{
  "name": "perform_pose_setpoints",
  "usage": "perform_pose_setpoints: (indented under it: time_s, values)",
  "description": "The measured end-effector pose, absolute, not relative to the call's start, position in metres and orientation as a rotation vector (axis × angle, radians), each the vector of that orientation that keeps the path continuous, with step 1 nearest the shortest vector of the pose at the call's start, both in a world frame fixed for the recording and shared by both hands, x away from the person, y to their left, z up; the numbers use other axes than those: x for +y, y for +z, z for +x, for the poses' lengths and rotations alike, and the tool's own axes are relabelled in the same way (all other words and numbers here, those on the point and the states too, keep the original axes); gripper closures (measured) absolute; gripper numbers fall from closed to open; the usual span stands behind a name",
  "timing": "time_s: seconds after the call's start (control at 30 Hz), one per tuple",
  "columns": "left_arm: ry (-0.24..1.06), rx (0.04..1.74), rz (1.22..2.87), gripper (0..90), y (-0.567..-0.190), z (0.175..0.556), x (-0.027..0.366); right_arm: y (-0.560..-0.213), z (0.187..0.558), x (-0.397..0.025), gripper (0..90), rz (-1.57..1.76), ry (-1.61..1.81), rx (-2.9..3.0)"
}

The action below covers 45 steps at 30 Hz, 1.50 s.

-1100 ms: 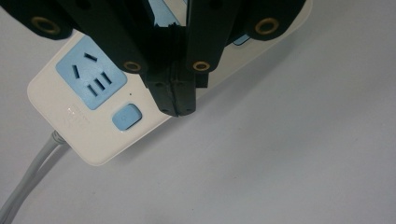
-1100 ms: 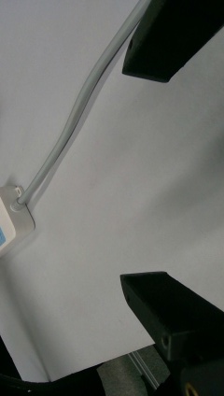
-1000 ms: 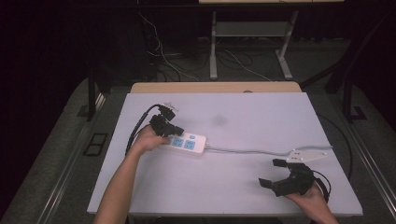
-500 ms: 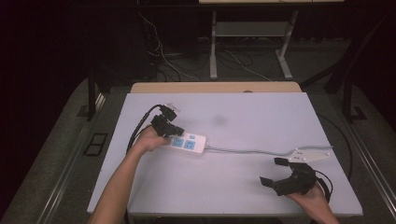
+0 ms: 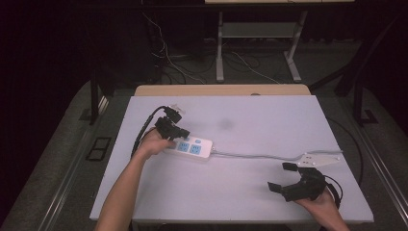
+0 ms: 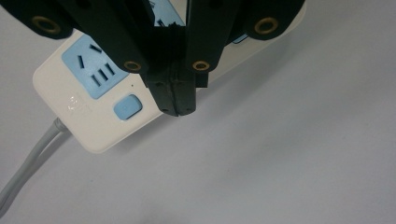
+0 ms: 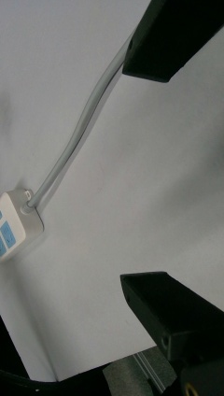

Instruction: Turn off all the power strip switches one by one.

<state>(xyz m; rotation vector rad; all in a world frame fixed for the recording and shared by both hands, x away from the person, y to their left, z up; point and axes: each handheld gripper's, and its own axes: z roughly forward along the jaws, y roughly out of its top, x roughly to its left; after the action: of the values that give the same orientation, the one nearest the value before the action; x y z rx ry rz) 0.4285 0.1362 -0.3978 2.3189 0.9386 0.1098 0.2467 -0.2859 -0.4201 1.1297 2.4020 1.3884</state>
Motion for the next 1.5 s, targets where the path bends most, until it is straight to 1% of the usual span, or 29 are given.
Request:
perform_pose_setpoints:
  time_s: [0.13, 0.4, 0.53, 1.17, 1.5]
  values:
    - [0.106, 0.947, 2.264, 89.5, -0.389, 0.429, 0.142, -0.419, 0.247, -0.288, 1.7, 1.130, 1.394, 2.394]
    - [0.148, 0.956, 2.253, 89.5, -0.373, 0.431, 0.154, -0.419, 0.247, -0.288, 1.7, 1.134, 1.393, 2.392]
    - [0.163, 0.972, 2.255, 89.5, -0.370, 0.432, 0.159, -0.419, 0.247, -0.288, 1.7, 1.132, 1.391, 2.393]
    - [0.184, 1.020, 2.277, 89.4, -0.380, 0.435, 0.171, -0.420, 0.247, -0.288, 1.7, 1.136, 1.385, 2.398]
    - [0.153, 1.044, 2.278, 89.4, -0.391, 0.434, 0.175, -0.420, 0.247, -0.287, 1.7, 1.134, 1.380, 2.403]
